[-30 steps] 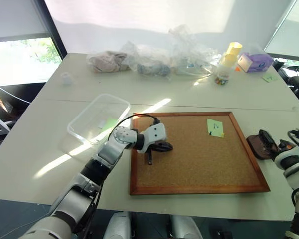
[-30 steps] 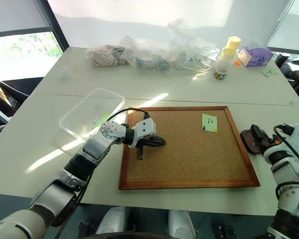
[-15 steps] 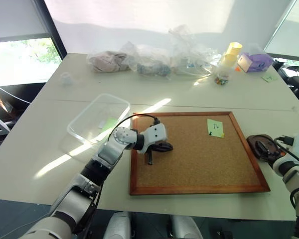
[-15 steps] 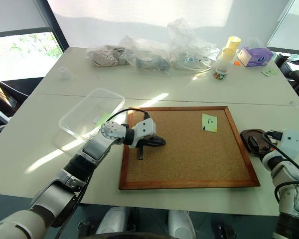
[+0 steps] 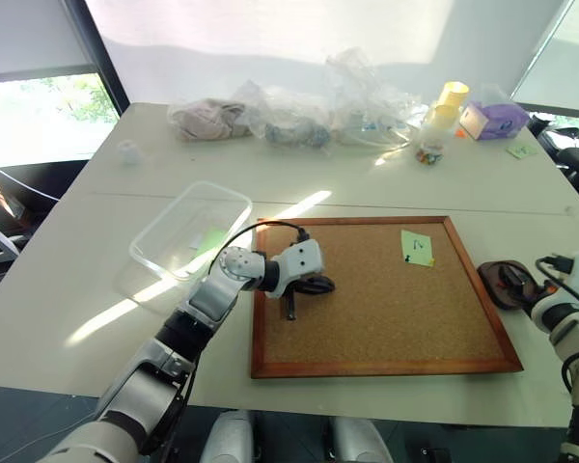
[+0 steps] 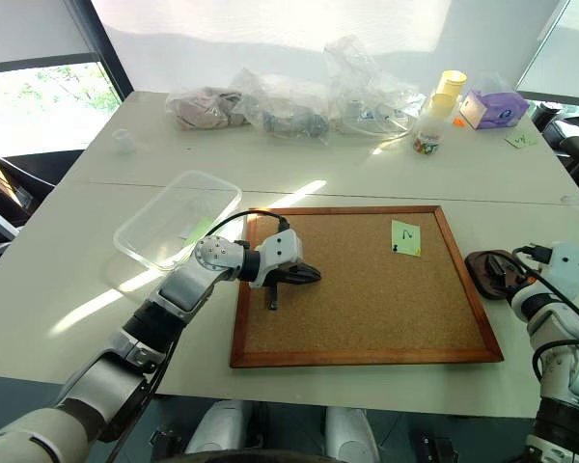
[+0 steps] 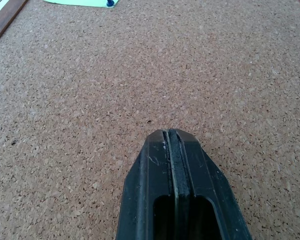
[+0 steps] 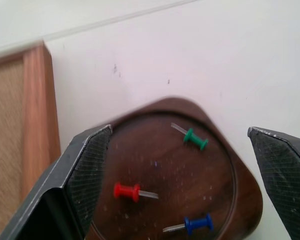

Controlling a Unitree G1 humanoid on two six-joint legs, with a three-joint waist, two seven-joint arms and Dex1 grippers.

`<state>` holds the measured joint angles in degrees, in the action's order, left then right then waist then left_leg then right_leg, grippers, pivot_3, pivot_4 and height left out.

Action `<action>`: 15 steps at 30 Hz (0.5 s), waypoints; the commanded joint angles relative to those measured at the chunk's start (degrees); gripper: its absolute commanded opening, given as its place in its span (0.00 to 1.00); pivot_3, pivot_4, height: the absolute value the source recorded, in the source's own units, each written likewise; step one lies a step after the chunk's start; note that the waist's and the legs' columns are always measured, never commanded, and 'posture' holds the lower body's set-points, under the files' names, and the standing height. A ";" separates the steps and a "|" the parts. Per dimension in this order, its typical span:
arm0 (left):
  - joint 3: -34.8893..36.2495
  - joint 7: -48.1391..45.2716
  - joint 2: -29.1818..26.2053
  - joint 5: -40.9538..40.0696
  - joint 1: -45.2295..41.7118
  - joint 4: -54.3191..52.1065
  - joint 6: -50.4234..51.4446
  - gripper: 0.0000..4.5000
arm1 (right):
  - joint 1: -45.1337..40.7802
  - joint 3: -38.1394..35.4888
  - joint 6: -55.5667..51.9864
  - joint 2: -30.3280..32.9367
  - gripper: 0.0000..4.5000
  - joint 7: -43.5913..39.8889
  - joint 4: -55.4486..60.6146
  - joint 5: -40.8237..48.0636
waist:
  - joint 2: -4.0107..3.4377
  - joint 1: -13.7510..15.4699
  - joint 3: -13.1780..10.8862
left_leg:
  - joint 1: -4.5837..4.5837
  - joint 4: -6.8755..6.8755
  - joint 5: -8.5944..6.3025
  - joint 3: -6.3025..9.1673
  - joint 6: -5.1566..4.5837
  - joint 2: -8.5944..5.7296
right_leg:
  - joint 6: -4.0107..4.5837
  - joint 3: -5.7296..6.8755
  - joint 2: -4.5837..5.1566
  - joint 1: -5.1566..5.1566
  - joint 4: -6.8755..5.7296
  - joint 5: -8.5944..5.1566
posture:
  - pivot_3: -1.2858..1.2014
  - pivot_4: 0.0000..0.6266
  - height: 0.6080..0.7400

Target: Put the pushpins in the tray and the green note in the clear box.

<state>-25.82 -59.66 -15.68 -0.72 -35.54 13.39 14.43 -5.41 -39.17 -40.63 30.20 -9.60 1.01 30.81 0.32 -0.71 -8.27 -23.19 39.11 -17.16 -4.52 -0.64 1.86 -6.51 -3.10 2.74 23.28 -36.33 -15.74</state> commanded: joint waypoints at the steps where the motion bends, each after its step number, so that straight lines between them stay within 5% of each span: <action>1: -1.62 -0.33 -0.31 1.24 1.44 0.92 1.13 0.00 | -0.92 -4.72 -1.33 -0.56 0.99 1.18 4.35 4.73 | 0.00 0.00 0.00 | 0.00 0.00 0.00 0.00 0.00 0.00 | 0.00 0.00 0.00 0.00 0.00 0.00 | 0.52 0.24 1.00; 6: -1.67 -0.45 -0.23 1.17 1.41 0.98 1.09 0.00 | 0.56 -6.13 -2.22 -0.57 0.99 1.92 7.61 6.77 | 0.00 -0.01 0.00 | 0.00 0.00 0.00 0.00 0.00 0.00 | 0.00 0.00 0.02 0.00 0.00 0.00 | 0.52 0.24 1.00; 15: -1.65 -0.81 -0.17 1.04 1.12 1.29 0.76 0.00 | 4.51 11.30 2.59 1.69 0.99 -9.64 18.16 2.48 | -0.05 -0.12 0.03 | 0.03 0.00 0.00 0.00 -0.01 0.00 | 0.00 -0.01 0.00 -0.01 0.00 0.00 | 0.52 0.24 1.00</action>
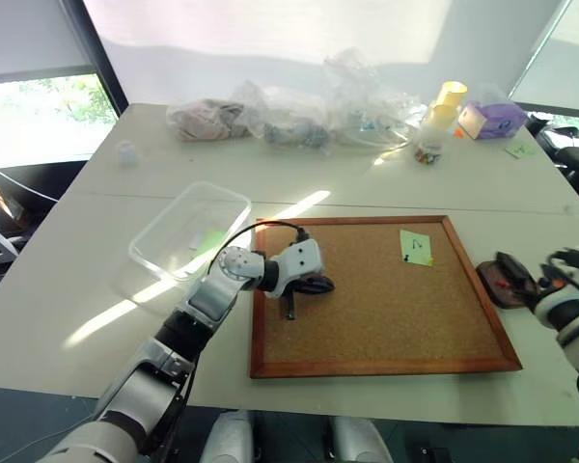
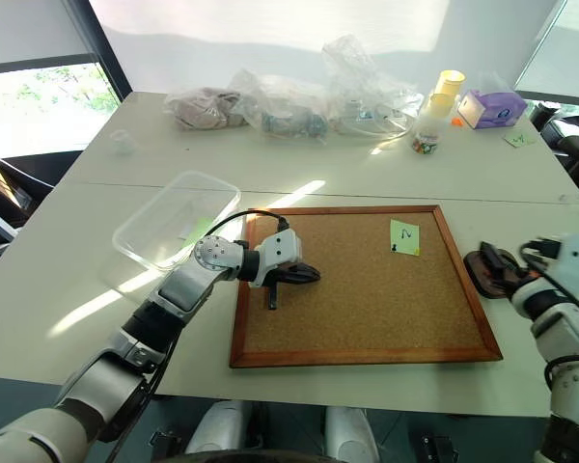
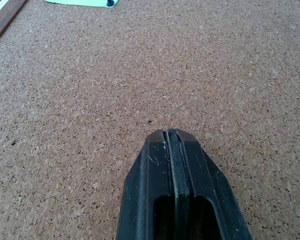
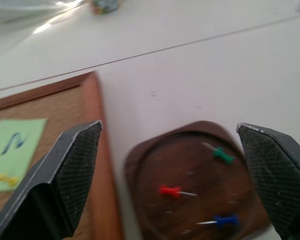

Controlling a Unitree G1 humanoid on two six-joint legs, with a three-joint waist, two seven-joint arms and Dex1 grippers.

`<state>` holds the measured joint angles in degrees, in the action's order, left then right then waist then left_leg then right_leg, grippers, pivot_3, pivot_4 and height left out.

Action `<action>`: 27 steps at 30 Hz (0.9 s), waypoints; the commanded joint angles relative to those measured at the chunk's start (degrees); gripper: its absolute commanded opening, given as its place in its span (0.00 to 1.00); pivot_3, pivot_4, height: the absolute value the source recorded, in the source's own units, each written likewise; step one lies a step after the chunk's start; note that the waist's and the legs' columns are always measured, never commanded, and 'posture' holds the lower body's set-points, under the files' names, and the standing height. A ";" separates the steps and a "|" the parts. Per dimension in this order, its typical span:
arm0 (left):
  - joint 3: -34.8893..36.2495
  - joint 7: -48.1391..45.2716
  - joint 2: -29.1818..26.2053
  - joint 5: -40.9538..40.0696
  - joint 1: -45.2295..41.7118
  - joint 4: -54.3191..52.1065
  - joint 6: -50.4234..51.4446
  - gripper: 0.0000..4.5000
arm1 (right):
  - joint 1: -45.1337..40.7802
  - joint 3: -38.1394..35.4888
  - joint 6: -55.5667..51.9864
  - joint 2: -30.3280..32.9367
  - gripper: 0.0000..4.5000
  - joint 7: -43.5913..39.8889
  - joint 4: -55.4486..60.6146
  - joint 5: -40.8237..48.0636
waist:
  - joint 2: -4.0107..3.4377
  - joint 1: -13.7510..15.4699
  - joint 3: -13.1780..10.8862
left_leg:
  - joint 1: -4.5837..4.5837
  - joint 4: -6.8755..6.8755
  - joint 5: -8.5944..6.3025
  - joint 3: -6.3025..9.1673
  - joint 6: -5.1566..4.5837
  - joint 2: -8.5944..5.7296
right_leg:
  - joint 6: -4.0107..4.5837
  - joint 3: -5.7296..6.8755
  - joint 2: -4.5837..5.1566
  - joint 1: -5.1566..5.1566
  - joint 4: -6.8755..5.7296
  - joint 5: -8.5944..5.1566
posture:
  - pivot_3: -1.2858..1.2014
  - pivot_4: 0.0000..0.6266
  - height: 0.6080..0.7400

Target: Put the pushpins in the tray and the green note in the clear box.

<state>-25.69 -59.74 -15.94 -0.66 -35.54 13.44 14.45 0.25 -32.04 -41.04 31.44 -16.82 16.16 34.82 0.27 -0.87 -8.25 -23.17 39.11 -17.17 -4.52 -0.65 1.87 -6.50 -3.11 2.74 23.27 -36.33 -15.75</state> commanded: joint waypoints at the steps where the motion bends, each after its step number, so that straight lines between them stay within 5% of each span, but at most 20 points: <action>1: -1.78 -0.71 0.14 1.02 1.08 1.26 0.74 0.00 | -1.65 5.29 3.88 0.14 0.99 -2.48 2.37 -2.38 | 0.01 0.15 0.00 | 0.00 0.01 0.00 0.01 0.00 0.00 | 0.00 0.00 -0.01 0.00 0.00 0.00 | 0.52 0.24 1.00; 12: -1.29 -0.29 -0.10 1.24 0.77 1.31 0.77 0.00 | -4.95 12.95 9.42 -3.77 0.99 -4.80 -5.46 -6.32 | 0.02 0.18 -0.01 | -0.09 0.01 -0.02 0.00 -0.03 -0.02 | -0.01 0.03 0.00 0.01 0.10 0.00 | 0.52 0.24 1.00; 27: -1.43 -0.58 -0.10 1.19 0.74 1.27 0.61 0.00 | -2.18 11.05 11.15 -6.11 0.93 -3.86 -6.29 -6.31 | 0.02 0.18 -0.01 | -0.08 0.01 -0.02 0.00 -0.03 -0.02 | -0.01 0.03 0.00 0.01 0.09 0.00 | 0.52 0.24 1.00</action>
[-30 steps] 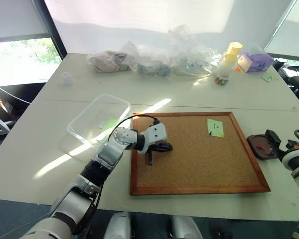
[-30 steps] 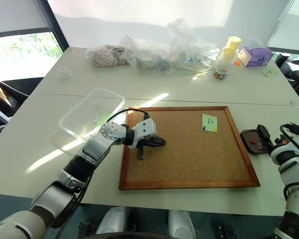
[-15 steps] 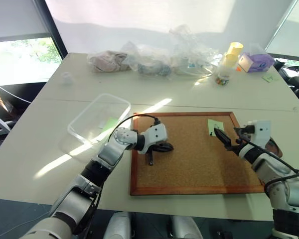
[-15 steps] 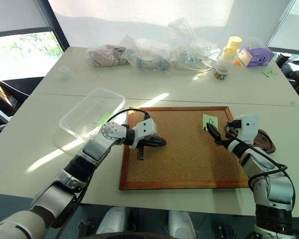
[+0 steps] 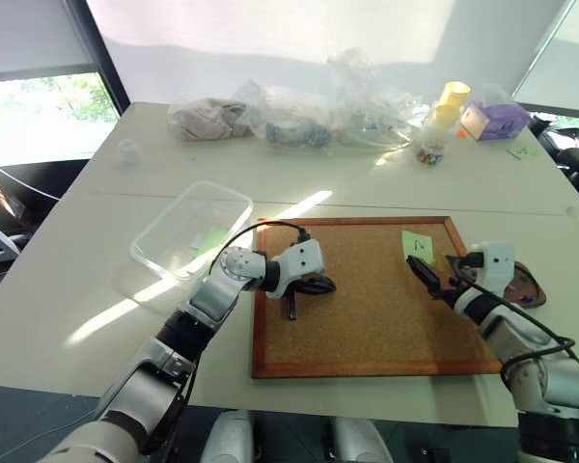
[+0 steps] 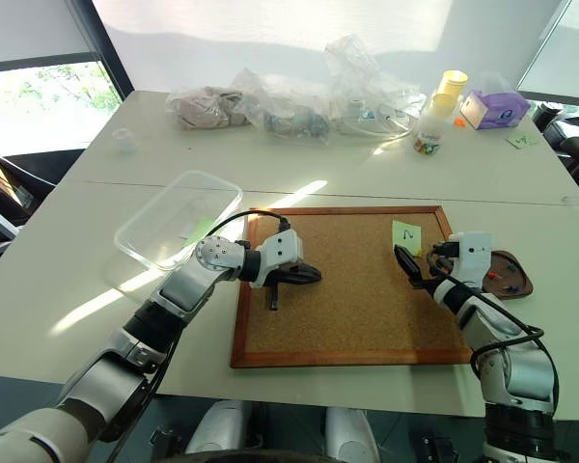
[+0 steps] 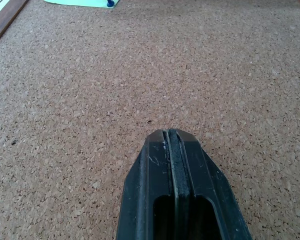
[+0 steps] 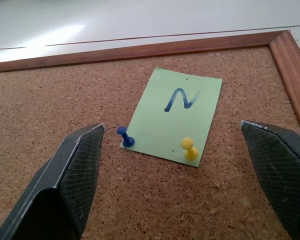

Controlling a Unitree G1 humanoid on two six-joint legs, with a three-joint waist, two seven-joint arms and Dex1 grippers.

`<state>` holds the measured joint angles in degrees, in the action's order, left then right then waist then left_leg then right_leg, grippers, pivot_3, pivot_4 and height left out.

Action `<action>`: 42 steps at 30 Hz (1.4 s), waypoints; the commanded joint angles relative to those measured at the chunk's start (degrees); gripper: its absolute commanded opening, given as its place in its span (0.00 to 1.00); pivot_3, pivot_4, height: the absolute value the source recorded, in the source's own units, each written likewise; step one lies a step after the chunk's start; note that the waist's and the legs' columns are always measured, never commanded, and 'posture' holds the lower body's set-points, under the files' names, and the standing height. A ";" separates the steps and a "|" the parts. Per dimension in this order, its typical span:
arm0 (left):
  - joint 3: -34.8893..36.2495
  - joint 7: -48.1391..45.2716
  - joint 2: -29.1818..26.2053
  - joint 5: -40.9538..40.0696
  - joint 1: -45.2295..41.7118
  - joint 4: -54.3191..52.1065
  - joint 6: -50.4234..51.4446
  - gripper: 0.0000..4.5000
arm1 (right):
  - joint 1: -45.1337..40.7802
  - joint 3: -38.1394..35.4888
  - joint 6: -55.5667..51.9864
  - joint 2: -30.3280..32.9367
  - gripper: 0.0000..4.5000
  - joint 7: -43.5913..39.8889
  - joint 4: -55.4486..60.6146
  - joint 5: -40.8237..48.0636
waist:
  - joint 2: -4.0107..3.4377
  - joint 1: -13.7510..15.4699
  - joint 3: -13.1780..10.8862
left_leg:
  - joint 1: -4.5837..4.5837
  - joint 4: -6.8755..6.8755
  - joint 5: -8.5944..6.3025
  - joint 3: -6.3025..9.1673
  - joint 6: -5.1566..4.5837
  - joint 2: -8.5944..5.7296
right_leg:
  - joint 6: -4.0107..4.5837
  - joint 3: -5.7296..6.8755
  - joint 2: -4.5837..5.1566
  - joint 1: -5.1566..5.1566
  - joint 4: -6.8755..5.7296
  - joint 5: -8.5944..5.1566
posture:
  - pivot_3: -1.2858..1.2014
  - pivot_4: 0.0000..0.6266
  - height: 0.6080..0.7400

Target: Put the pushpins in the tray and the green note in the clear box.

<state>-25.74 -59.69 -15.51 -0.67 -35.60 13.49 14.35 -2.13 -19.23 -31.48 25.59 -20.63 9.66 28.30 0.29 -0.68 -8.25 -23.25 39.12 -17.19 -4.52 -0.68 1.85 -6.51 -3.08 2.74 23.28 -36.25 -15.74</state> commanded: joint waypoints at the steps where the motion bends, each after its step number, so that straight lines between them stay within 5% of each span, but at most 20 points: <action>1: -1.40 -0.65 -0.51 1.21 0.76 1.25 0.67 0.00 | 0.19 -1.79 1.65 -0.33 0.87 -0.04 0.01 0.16 | 0.00 0.00 0.00 | 0.00 0.00 0.00 0.00 0.00 0.00 | 0.00 0.00 0.00 0.00 0.00 0.00 | 0.52 0.24 1.00; 3: -1.44 -0.67 -0.50 1.24 0.69 1.29 0.61 0.00 | -0.07 -1.68 1.77 -0.44 0.71 0.07 -0.46 0.01 | 0.00 0.00 0.00 | 0.00 0.00 0.00 0.00 0.00 0.00 | 0.00 0.00 0.00 0.00 0.00 0.00 | 0.52 0.24 1.00; 9: -1.47 -0.61 -0.49 1.37 0.51 1.63 0.43 0.00 | -0.87 -1.09 2.21 -0.63 0.02 -0.07 -1.88 -0.17 | 0.00 -0.01 0.00 | 0.01 0.00 0.00 0.00 0.00 0.00 | 0.00 0.00 0.00 0.00 0.00 0.00 | 0.52 0.24 1.00; 35: -2.38 -1.07 -1.20 1.92 0.14 2.08 1.12 0.00 | 0.25 -5.51 11.38 -2.36 0.02 1.29 0.36 0.39 | -0.01 -0.05 0.00 | 0.04 0.00 0.00 0.00 0.00 0.00 | 0.00 0.00 -0.02 -0.02 -0.03 0.00 | 0.52 0.24 1.00; 42: -2.29 -0.88 -1.22 1.93 0.29 1.93 0.95 0.00 | 1.79 -13.85 10.22 -1.22 0.02 7.36 -0.06 1.81 | -0.01 0.07 0.00 | 0.02 0.00 0.00 0.00 0.00 0.00 | 0.00 0.00 0.00 -0.02 -0.03 0.00 | 0.52 0.24 1.00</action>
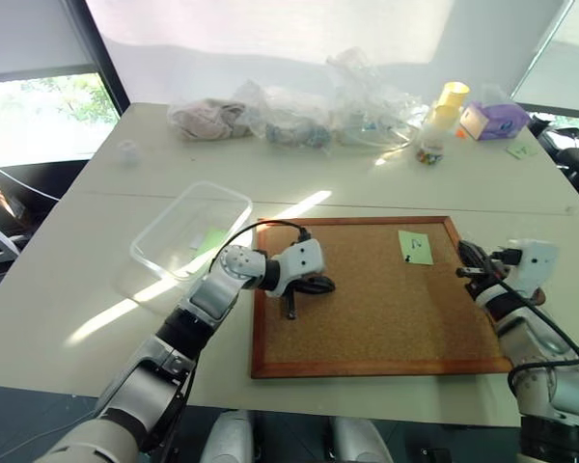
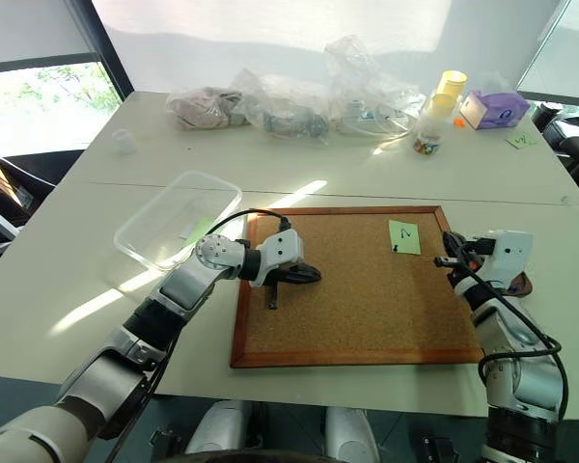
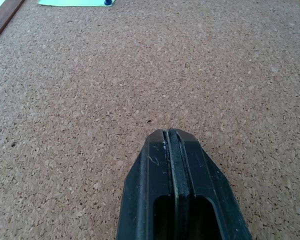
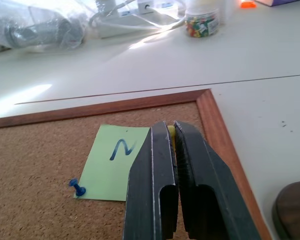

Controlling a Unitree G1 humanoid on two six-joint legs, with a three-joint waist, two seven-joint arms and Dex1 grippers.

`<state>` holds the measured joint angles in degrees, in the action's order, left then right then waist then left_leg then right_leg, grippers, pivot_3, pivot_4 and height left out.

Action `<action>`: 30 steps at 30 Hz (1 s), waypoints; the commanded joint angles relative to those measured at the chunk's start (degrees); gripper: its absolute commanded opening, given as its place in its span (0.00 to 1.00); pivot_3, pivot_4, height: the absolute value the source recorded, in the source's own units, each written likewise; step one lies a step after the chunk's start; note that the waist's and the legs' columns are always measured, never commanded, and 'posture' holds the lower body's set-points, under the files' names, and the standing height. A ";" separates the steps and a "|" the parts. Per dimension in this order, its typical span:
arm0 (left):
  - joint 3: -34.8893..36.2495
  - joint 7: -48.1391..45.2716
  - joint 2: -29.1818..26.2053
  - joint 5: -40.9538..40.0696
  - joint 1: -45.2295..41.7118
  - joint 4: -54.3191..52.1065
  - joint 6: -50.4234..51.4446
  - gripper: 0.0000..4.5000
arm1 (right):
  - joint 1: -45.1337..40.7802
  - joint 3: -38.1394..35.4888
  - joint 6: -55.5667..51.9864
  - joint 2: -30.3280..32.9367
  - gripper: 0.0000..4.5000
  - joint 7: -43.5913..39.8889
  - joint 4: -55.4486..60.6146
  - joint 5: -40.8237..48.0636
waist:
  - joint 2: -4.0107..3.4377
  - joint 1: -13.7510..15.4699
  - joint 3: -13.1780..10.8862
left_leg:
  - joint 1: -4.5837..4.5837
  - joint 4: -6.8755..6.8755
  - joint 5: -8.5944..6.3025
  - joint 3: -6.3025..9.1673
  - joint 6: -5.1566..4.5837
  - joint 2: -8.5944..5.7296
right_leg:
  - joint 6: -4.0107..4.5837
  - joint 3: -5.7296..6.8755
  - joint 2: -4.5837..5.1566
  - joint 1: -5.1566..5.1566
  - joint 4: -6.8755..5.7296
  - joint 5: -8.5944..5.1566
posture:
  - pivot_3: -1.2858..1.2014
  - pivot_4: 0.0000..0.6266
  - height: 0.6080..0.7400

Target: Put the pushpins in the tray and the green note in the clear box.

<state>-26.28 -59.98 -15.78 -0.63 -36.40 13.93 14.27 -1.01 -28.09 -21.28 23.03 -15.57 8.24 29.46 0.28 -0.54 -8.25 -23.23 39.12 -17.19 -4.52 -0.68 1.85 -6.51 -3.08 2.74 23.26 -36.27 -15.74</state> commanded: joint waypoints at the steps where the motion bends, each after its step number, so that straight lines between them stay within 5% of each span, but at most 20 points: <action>1: -1.80 -0.62 -0.93 1.85 1.22 1.33 1.03 0.00 | 1.21 -5.36 -1.27 2.25 0.02 3.00 0.36 -0.04 | 0.00 -0.11 0.00 | 0.00 0.00 0.00 -0.01 0.00 0.00 | 0.00 -0.01 0.01 0.00 0.01 0.00 | 0.52 0.24 1.00; 16: -1.88 -0.63 -0.43 1.90 1.04 1.60 0.67 0.00 | -0.77 -4.98 -5.76 6.91 0.02 3.20 -10.17 -3.96 | -0.05 -0.23 0.05 | 0.08 0.00 0.00 -0.03 0.00 -0.01 | 0.03 -0.05 0.01 -0.07 0.01 -0.01 | 0.52 0.24 1.00; 19: -1.79 -0.51 -0.57 1.99 1.02 1.61 0.61 0.00 | -1.64 -5.30 -6.05 7.09 0.22 3.58 -11.73 -4.14 | -0.05 -0.23 0.05 | 0.08 0.00 0.00 -0.03 0.00 -0.01 | 0.03 -0.05 0.01 -0.08 0.01 -0.02 | 0.52 0.24 1.00; 26: -1.70 -0.42 -0.69 2.05 0.91 1.66 0.55 0.00 | -2.19 -6.26 -6.01 6.88 0.99 3.35 -11.84 -3.12 | -0.06 -0.22 0.05 | 0.08 0.00 0.00 -0.02 0.00 0.00 | 0.02 -0.04 0.00 -0.08 0.01 -0.01 | 0.52 0.24 1.00; 30: -1.76 -0.22 -0.56 2.02 1.17 1.34 0.76 0.00 | -1.71 -7.34 -6.31 6.54 0.99 2.57 -9.53 -1.07 | -0.06 -0.22 0.05 | 0.08 0.00 0.00 -0.02 0.00 0.00 | 0.02 -0.04 0.00 -0.08 0.01 -0.01 | 0.52 0.24 1.00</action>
<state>-26.26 -59.99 -15.71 -0.54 -36.34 14.31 14.17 -2.71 -33.32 -27.82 29.30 -12.67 -4.08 27.05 0.22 -0.76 -8.20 -23.14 39.12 -17.19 -4.54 -0.68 1.85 -6.49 -3.13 2.74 23.19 -36.26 -15.75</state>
